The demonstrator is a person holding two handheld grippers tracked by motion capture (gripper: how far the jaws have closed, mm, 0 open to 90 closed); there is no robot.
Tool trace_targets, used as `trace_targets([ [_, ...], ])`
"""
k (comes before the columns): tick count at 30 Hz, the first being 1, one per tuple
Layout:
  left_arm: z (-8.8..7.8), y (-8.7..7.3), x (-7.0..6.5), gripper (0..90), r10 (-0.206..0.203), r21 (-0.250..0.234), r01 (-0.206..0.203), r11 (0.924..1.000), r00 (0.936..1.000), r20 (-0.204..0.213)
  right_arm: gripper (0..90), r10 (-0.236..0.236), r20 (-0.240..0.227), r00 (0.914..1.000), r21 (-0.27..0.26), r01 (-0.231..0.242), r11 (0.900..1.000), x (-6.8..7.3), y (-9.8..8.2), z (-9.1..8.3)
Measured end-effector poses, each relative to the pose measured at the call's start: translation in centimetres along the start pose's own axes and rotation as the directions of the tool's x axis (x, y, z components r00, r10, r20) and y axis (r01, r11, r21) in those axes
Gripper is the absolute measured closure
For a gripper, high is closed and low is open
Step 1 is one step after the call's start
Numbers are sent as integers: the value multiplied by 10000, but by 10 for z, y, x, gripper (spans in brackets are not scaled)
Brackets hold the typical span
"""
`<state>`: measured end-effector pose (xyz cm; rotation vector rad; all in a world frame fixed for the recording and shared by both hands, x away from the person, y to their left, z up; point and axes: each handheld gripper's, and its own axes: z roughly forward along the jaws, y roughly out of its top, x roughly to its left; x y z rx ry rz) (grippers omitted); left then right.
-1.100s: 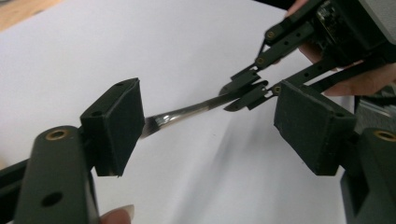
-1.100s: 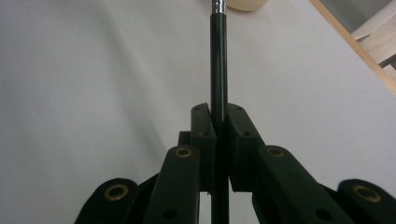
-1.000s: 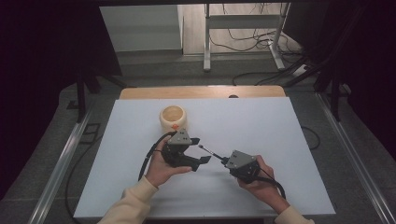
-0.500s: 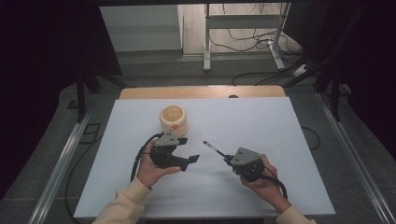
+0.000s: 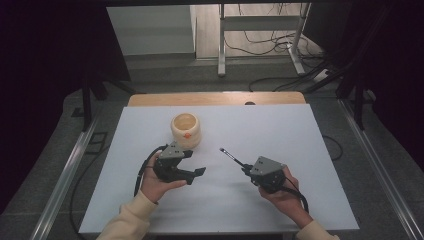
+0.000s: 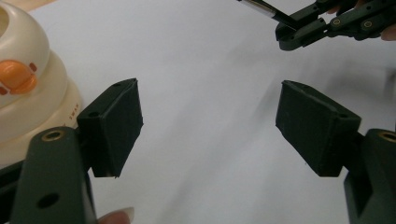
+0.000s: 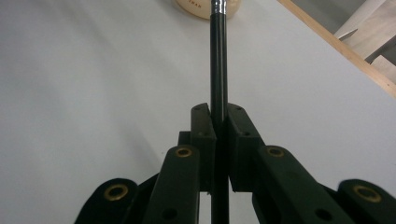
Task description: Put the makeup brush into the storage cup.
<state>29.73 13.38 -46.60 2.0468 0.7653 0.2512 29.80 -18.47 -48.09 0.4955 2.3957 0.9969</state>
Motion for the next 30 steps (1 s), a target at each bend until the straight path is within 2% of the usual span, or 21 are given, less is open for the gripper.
trace_targets([
  [7, -1, -2, 3, 229, -331, -316, 340, 9989, 9990, 300, 822, 334, -116, 9994, -183, -336, 9993, -1, 1, 0],
  [30, 12, 0, 0, 242, -933, -679, 985, 9928, 9927, 759, 822, 413, -33, 9991, -460, -414, 9981, 1, 4, 0],
])
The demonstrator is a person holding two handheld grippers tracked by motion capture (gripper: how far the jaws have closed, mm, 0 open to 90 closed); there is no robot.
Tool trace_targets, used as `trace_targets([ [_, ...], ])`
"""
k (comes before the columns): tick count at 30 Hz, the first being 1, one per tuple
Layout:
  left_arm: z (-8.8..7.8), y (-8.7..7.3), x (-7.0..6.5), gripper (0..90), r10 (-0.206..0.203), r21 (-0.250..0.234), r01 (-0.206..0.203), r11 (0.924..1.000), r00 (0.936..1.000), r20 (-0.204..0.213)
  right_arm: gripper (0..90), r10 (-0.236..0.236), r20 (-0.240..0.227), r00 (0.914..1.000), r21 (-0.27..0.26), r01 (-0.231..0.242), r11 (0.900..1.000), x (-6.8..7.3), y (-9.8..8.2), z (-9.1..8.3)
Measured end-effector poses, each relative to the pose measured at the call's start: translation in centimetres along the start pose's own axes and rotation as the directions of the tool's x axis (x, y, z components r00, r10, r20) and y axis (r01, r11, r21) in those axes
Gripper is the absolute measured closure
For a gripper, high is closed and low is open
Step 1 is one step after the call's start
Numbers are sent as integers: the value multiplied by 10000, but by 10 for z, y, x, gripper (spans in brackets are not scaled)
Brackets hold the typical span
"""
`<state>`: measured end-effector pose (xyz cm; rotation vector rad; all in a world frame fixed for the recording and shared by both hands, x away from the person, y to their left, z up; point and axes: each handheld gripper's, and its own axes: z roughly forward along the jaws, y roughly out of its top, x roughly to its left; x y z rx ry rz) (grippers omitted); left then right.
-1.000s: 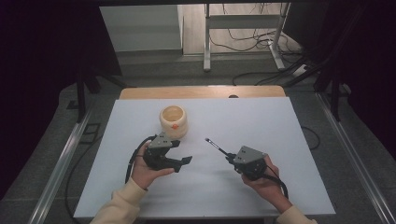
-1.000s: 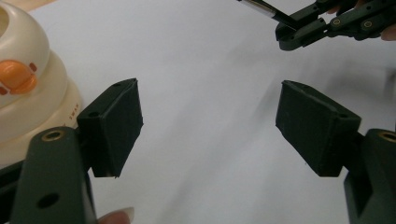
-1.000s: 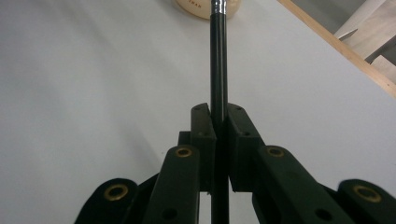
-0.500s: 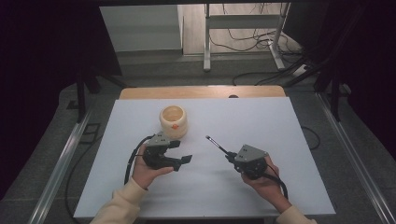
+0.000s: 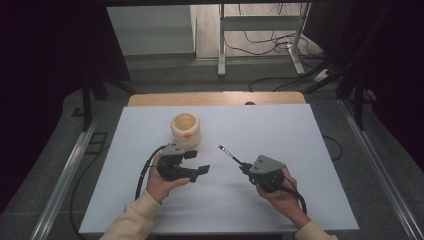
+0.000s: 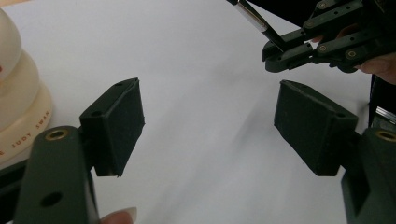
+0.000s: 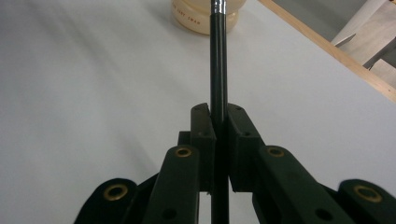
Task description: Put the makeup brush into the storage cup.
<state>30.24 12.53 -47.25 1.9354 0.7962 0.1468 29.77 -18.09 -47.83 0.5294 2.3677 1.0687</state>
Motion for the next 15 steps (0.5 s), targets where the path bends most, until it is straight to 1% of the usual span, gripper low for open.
trace_targets([
  [6, 6, 3, -4, 241, -50, -73, 52, 10000, 9997, 248, 822, 23, 38, 10000, -98, -23, 9999, 1, 1, 0],
  [10, 10, 7, -7, 239, -126, -264, 138, 9996, 9990, 429, 822, 48, 48, 10000, -176, -47, 9998, 2, 3, -1],
  [15, 16, 11, -12, 239, -86, -308, 101, 9995, 9987, 504, 822, 46, 65, 10000, -215, -44, 9998, 3, 4, 0],
])
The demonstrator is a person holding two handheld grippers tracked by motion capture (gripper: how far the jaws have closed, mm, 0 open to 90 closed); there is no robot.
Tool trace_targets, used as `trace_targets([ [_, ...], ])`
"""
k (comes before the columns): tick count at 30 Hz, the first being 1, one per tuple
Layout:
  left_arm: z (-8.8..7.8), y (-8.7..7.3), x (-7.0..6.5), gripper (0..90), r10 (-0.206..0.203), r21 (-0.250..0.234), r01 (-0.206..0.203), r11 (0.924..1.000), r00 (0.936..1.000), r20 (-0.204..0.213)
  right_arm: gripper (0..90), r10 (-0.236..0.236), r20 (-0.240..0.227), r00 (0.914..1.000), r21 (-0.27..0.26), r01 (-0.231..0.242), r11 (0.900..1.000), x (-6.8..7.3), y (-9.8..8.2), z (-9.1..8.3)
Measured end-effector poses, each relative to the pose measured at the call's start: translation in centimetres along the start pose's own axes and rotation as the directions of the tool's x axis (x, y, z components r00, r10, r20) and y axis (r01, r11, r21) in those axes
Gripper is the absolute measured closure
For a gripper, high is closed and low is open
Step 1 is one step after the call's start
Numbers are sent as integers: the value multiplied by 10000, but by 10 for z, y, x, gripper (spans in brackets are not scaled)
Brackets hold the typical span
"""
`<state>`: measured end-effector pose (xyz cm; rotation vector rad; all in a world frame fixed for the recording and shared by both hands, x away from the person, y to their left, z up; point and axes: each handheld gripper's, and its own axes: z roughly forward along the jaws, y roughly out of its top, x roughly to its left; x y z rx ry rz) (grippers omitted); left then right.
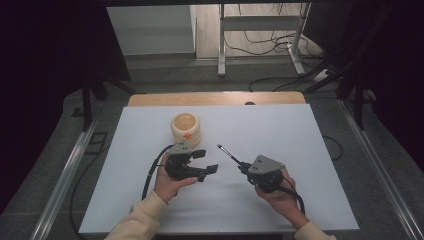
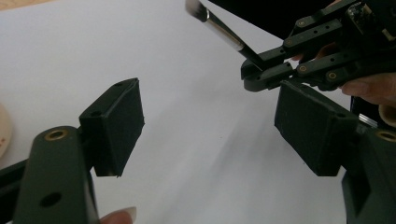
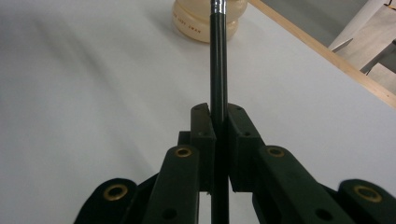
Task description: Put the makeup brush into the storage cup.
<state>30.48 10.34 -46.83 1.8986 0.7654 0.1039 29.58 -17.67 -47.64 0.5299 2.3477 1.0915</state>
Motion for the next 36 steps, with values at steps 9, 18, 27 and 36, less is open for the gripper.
trace_targets([
  [9, 7, 5, 1, 250, -476, -430, 493, 9979, 9981, 397, 822, -65, 30, 10000, -162, 65, 9998, 3, 2, 0],
  [18, 18, 6, 4, 309, -959, -716, 1015, 9923, 9923, 785, 822, -74, 88, 9999, -326, 77, 9994, 7, 5, 2],
  [27, 23, 6, 6, 469, -1255, -917, 1361, 9864, 9857, 1127, 821, -177, -12, 9998, -357, 176, 9992, 14, 7, 6],
  [36, 25, 6, 7, 753, -1483, -941, 1705, 9809, 9672, 2065, 818, -315, -147, 9994, -254, 312, 9992, 18, 6, 12],
])
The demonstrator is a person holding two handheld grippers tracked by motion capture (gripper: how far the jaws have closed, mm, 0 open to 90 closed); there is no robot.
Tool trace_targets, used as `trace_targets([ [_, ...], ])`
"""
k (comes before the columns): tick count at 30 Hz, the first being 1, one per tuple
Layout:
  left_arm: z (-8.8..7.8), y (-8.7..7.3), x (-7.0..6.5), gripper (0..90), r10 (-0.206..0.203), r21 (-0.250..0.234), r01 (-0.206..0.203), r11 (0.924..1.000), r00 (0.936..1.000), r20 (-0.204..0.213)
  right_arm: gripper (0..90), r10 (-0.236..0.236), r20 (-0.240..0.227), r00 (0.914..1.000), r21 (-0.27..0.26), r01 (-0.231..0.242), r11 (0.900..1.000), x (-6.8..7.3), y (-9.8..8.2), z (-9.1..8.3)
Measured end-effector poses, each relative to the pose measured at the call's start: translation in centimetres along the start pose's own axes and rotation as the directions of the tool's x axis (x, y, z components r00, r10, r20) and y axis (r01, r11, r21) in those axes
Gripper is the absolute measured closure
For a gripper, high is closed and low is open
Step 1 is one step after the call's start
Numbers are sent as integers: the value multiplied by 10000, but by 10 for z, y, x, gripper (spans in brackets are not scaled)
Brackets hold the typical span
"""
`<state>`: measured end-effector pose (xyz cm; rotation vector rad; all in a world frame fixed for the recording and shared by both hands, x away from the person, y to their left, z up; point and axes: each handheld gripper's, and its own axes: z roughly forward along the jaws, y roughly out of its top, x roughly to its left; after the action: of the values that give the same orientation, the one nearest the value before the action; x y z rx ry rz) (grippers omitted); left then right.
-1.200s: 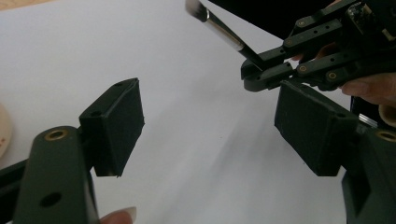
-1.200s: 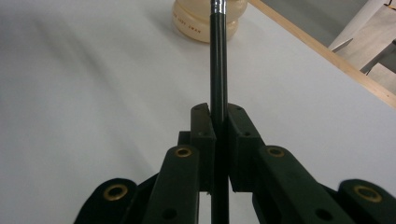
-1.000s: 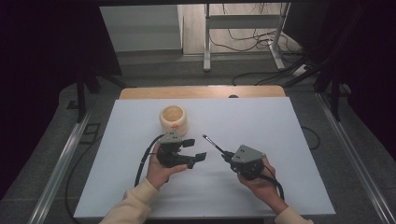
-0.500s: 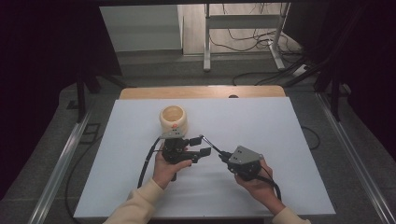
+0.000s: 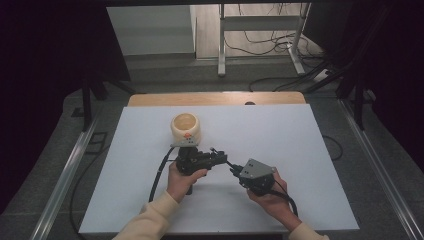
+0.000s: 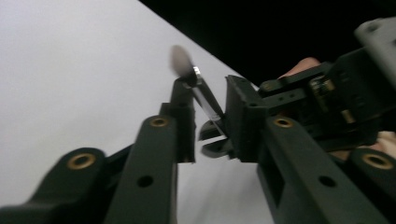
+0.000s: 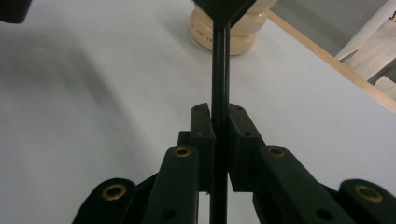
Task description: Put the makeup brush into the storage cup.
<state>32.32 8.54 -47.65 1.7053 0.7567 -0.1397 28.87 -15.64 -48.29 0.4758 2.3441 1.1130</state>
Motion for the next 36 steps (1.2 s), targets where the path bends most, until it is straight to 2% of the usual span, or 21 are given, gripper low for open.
trace_targets([
  [3, 0, 0, -2, 823, 94, 31, -94, 10000, 9999, 64, 809, 12, -53, 10000, 21, -12, 10000, 0, -1, 1],
  [5, 0, 0, -2, 832, 232, 109, -231, 9997, 9997, -61, 798, 58, -87, 9999, -1, -58, 10000, -1, -1, 0],
  [10, -4, 1, -1, 833, 241, 16, -241, 9997, 9997, -74, 734, 209, -98, 9997, -106, -210, 9997, -3, -2, -1],
  [14, -8, 2, 0, 833, 178, -111, -179, 9998, 9998, -71, 615, 540, -97, 9985, -210, -542, 9983, -6, -2, -3],
  [17, -11, 3, 1, 833, 189, -223, -191, 9996, 9998, -72, 497, 733, 84, 9973, -183, -731, 9972, -8, -3, -4],
  [21, -16, 5, 1, 833, 212, -354, -215, 9991, 9997, -100, 380, 1035, 116, 9946, -38, -1034, 9946, -11, -5, -6],
  [24, -20, 6, 1, 833, 225, -475, -231, 9986, 9997, -129, 308, 1177, 402, 9922, 204, -1185, 9927, -13, -8, -8],
  [29, -24, 8, 1, 833, 274, -563, -284, 9980, 9995, -179, 261, 1751, 401, 9837, 255, -1762, 9840, -24, -15, -16],
  [36, -27, 9, -1, 833, 367, -612, -381, 9974, 9990, -236, 227, 2112, 308, 9770, 291, -2120, 9768, -35, -22, -28],
])
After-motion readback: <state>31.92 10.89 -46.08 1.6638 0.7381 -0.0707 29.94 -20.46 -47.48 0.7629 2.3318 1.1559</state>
